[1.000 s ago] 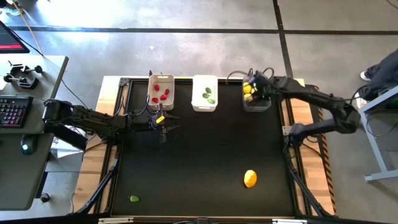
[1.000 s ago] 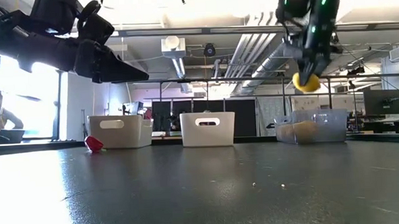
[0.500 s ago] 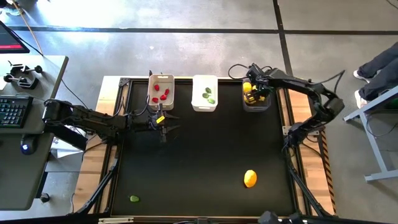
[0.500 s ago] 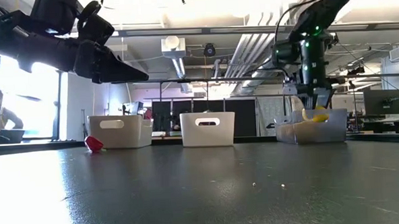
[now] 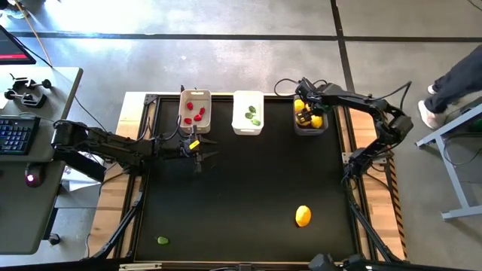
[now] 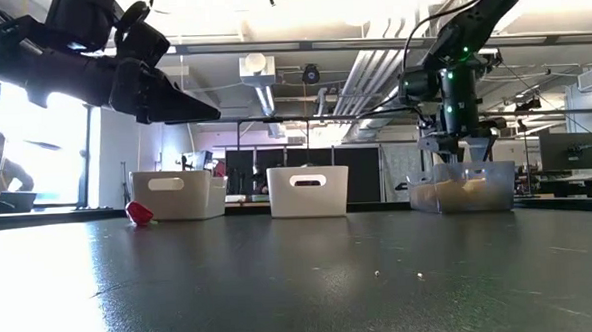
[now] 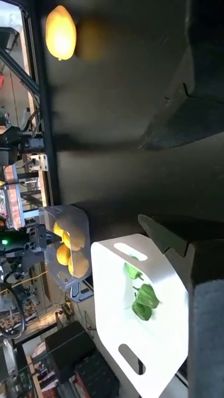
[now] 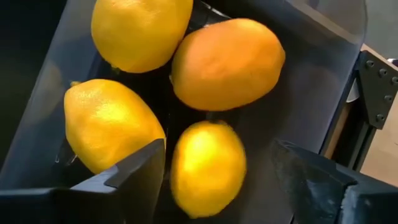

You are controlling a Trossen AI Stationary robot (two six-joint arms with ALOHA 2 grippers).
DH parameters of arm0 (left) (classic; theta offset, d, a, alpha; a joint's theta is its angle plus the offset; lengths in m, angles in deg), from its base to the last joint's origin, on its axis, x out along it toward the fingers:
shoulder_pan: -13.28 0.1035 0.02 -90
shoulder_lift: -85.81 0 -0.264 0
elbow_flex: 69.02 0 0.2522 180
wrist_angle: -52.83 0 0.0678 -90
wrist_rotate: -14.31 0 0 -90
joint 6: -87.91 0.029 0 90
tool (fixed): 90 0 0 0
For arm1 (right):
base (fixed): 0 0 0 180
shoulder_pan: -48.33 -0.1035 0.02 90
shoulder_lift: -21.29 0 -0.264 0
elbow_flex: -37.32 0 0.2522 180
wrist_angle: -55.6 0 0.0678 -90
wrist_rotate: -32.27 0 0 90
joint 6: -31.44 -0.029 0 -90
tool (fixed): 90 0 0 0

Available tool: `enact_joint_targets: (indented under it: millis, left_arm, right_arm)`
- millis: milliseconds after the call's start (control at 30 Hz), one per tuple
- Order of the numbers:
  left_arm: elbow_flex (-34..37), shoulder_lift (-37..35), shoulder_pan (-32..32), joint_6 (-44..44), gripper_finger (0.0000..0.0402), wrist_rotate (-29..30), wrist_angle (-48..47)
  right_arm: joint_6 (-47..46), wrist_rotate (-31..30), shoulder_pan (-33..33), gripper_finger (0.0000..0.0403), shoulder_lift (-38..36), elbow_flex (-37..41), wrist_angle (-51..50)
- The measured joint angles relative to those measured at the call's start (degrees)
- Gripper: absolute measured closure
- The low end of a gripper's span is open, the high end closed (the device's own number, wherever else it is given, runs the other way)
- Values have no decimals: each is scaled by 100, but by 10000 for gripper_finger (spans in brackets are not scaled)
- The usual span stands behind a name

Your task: Sort produce into baskets

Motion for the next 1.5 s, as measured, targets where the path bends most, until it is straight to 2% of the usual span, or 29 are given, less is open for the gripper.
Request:
enact_joint_targets:
  millis: [233, 367, 500, 700, 767, 1000, 1133, 1333, 1500]
  left_arm:
    - [0, 0, 0, -1, 240, -3, 0]
    - [0, 0, 0, 12, 240, -7, 0]
    - [0, 0, 0, 55, 240, -13, 0]
    - [0, 0, 0, 54, 240, -15, -5]
    - [0, 0, -2, 54, 240, -15, -34]
    - [0, -1, -1, 56, 240, -15, -116]
    - [0, -2, 0, 56, 240, -15, -131]
    - [0, -2, 0, 58, 240, -15, -163]
    - [0, -2, -4, 111, 241, -15, -342]
  right_arm:
    - [138, 19, -20, 119, -97, 0, -145]
    - [244, -257, -208, 150, -445, 0, -367]
    - [246, -588, -569, 215, -1013, 0, -567]
    - [207, -745, -1400, 358, -1885, 121, -521]
    - [104, -892, -1730, 391, -2154, 379, -278]
    - [-726, -1147, -3057, 380, -2876, 1787, 1181]
    - [-1177, -1789, -3961, 399, -3089, 2366, 1897]
    - [-1886, -2604, -5365, 401, -3095, 2544, 2395]
    - [-2015, -2753, -6383, 402, -2879, 2544, 3128]
